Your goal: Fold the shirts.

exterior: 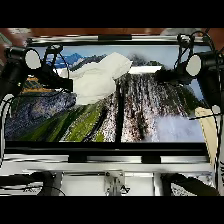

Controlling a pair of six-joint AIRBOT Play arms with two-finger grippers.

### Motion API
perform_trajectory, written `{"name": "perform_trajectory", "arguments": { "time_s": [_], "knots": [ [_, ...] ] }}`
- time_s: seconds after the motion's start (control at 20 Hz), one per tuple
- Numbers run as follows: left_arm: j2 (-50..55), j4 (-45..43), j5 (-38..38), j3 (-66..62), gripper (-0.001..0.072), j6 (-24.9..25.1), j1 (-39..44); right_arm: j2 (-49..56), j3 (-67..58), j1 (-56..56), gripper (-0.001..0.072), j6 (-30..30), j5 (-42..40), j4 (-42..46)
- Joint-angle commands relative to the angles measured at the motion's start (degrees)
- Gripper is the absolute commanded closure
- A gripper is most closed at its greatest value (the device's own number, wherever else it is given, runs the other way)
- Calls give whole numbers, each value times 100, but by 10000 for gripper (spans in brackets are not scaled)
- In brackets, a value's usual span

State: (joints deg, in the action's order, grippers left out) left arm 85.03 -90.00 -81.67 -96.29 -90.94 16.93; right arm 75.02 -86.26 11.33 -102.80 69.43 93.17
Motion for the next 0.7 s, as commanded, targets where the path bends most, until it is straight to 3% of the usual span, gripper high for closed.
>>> {"name": "perform_trajectory", "arguments": {
  "time_s": [0.0,0.1,0.15,0.2,0.35,0.65],
  "knots": [
    [4,-2,2,2,31,0,0,4,-4,4,222,0,-42,-157],
    [4,-2,2,2,31,0,0,17,-4,4,221,-7,-52,-407],
    [4,-2,2,2,31,0,0,59,-4,4,176,-11,-52,-597],
    [4,-2,0,2,31,0,0,153,-4,20,84,-7,-63,-841],
    [4,-2,2,2,31,0,0,686,-4,118,79,7,-417,-1679],
    [4,-2,2,2,31,0,0,1683,-4,223,79,214,-2033,-3510]
  ]
}}
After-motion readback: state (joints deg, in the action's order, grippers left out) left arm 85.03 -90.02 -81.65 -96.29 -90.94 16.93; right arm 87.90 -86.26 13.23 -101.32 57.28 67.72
